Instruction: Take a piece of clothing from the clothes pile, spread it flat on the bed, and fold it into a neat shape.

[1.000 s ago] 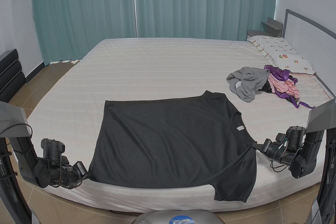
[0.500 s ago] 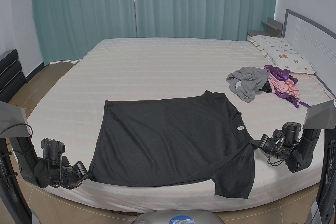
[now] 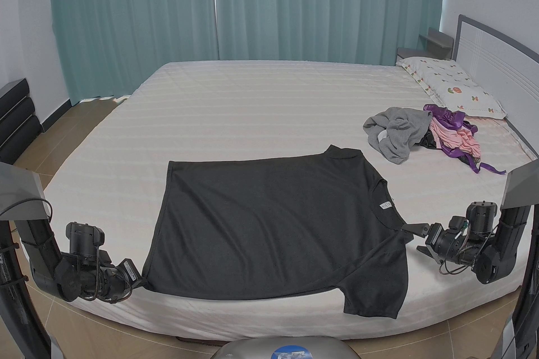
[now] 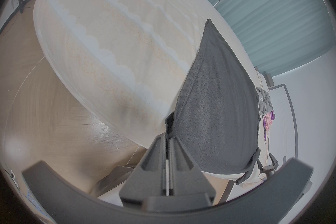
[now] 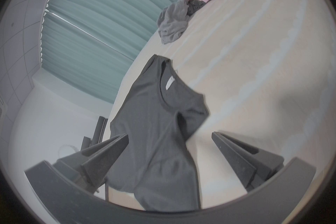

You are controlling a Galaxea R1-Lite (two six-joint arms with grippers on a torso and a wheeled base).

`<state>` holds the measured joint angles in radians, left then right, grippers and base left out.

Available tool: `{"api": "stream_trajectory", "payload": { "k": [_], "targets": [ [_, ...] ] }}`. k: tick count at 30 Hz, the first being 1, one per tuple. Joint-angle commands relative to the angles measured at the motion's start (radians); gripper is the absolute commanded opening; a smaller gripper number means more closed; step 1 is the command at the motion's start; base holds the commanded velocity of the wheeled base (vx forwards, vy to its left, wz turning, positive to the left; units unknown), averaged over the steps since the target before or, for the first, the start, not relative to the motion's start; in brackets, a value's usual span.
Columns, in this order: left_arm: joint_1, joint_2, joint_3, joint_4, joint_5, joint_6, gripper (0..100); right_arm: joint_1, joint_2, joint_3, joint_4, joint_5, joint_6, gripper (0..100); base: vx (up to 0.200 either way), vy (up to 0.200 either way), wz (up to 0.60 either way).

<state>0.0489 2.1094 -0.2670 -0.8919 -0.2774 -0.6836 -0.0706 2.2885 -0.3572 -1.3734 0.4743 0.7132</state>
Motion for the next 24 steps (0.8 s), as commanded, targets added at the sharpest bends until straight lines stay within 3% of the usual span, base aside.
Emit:
{"api": "stream_trajectory", "payload": {
  "k": [1, 13, 24],
  "targets": [
    [0.0, 0.001, 0.0, -0.001, 0.0, -0.001, 0, -0.02, -0.081, 0.132, -0.013, 0.066, -0.024, 100, 0.0, 0.0, 0.0],
    [0.0, 0.001, 0.002, -0.001, 0.0, -0.001, 0, 0.031, -0.057, 0.282, -0.041, 0.126, -0.132, 100, 0.0, 0.0, 0.0],
    [0.0, 0.0, 0.0, -0.002, 0.006, 0.001, 0, 0.054, 0.075, 0.288, -0.194, 0.113, -0.139, 100, 0.0, 0.0, 0.0]
  ]
}}
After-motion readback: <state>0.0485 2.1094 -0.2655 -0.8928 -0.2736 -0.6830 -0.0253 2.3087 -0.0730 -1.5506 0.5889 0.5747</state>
